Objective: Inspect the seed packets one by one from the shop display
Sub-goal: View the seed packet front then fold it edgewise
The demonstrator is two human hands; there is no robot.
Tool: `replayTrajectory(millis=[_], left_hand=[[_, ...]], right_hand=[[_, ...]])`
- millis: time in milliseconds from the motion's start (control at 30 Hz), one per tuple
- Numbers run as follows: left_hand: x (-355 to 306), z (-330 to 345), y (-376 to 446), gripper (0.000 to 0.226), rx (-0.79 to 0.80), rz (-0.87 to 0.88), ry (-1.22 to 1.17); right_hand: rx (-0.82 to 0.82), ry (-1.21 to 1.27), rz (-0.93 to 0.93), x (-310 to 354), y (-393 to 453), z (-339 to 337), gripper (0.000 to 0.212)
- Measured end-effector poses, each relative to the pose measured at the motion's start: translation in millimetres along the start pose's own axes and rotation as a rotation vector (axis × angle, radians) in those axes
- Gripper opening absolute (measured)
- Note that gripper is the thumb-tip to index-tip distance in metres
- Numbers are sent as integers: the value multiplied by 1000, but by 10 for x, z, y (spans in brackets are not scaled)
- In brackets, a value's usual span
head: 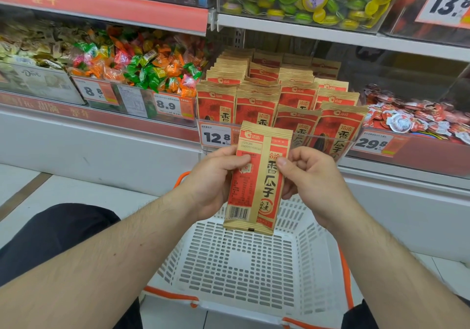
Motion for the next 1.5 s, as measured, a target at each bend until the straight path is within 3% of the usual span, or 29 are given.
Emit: replayTrajectory(millis=[267,433,533,767,867,1000,1100,1200,1267,1367,1500], left_hand=[[2,-19,4,26,-4,22,19],[-16,-14,22,25,-56,28,-34],[-19,-26,30,23,-94,21,-64],[-15,-21,32,23,-98,-2,-82],[-2,-36,32,24,-119,-33,14],[60,-38,-8,25,-84,-75,322],[84,-8,-22,29,-72,-80,317],[74,-28,-9,17,-40,-63,309],[55,-11,-25,20,34,-57,326],[68,42,-62,29,136,-80,345],[116,48,-72,29,213,-124,273]], right_hand=[[26,33,4,6,6,-12,18],[220,-74,85,3,-11,-43,12],[326,-157,113,-17,-42,-8,20],[345,-167,108,-34,-50,4,25],[297,-199,111,-28,-65,19,22],[50,-532,-31,-25,-85,119,24],[50,-668,-92,25,-152,196,29],[139,-570,-72,25,-144,161,19],[100,-405,-81,33,-113,122,9],[-13,-354,-187,56,-96,106,19],[-18,-356,-234,76,-112,136,27]])
Point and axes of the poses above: each hand's wrist, its own y-axis towards the middle knuckle, its own z-axis out of the palm, x = y × z, the point moved 2 cm from there along y, towards the middle knuckle, and after that the axes turned 9 degrees about z, right-handed, at the moved point
